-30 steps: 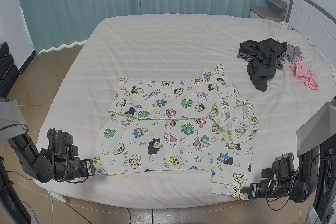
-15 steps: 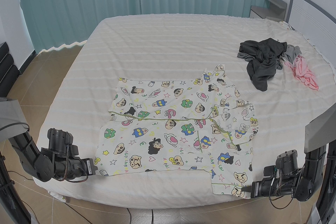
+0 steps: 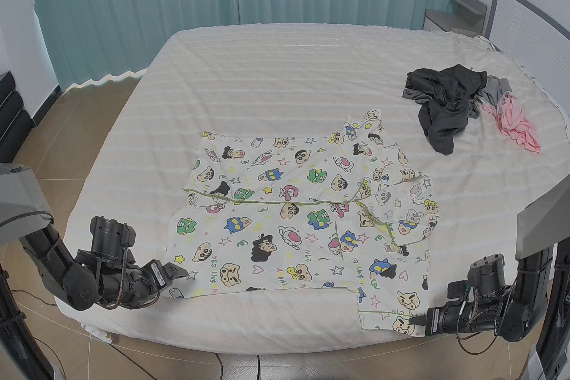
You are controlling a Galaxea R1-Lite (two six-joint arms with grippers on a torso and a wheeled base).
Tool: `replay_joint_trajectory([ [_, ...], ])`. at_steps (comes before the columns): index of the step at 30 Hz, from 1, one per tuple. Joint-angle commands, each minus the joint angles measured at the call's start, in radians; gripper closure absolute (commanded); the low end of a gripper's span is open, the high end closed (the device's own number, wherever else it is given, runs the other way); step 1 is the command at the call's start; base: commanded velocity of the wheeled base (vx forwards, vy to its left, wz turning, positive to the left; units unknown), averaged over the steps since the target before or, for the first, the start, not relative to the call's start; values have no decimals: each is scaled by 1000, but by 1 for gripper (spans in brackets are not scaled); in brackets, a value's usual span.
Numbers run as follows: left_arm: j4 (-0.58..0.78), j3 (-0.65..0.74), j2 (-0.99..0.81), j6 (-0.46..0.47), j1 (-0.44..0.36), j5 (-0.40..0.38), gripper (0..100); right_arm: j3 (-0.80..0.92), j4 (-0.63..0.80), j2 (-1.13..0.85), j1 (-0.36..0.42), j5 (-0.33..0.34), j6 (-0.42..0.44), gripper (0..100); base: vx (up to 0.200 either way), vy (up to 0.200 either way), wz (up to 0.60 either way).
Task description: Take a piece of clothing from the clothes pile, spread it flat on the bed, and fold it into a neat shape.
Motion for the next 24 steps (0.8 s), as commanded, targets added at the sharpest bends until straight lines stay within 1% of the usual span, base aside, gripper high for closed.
replay_joint_trajectory([
  [1, 50, -36, -6, -33, -89, 124, 0, 18, -2, 8, 1, 1, 3, 100, 0, 0, 0],
  [3, 55, -49, 10, -82, -141, 201, 0, 18, -4, 5, 1, 1, 6, 100, 0, 0, 0],
  [5, 56, -50, 6, -84, -150, 207, 0, 18, -4, 5, 1, 1, 6, 100, 0, 0, 0],
  [7, 56, -93, -9, -73, -138, 202, 0, 18, -4, 5, 2, 1, 6, 100, 0, 0, 0],
  [8, 66, -141, -26, -56, -120, 184, 0, 18, -4, 5, 4, 1, 6, 100, 0, 0, 0],
  [10, 87, -184, -27, 10, -80, 96, 0, 18, -5, 5, 12, 1, 6, 100, 0, 0, 0],
  [11, 96, -190, -27, 62, -51, 24, 0, 18, -5, 3, 15, -1, 6, 100, 0, 0, 0],
  [12, 98, -185, -26, 120, -20, -65, 0, 18, -5, 2, 16, -1, 6, 100, 0, 0, 0],
  [14, 101, -184, -23, 168, 15, -172, 0, 18, -4, 0, 16, -1, 8, 100, 0, 0, 0],
  [15, 104, -185, -20, 171, 32, -210, 0, 18, -5, 0, 16, 1, 8, 100, 0, 0, 0],
  [18, 121, -167, 0, 180, 48, -256, 0, 18, -5, 5, 16, 1, 8, 100, 0, 0, 0],
  [24, 136, -101, 2, 202, 49, -269, 0, 18, -5, 3, 22, 1, 8, 100, 0, 0, 0],
])
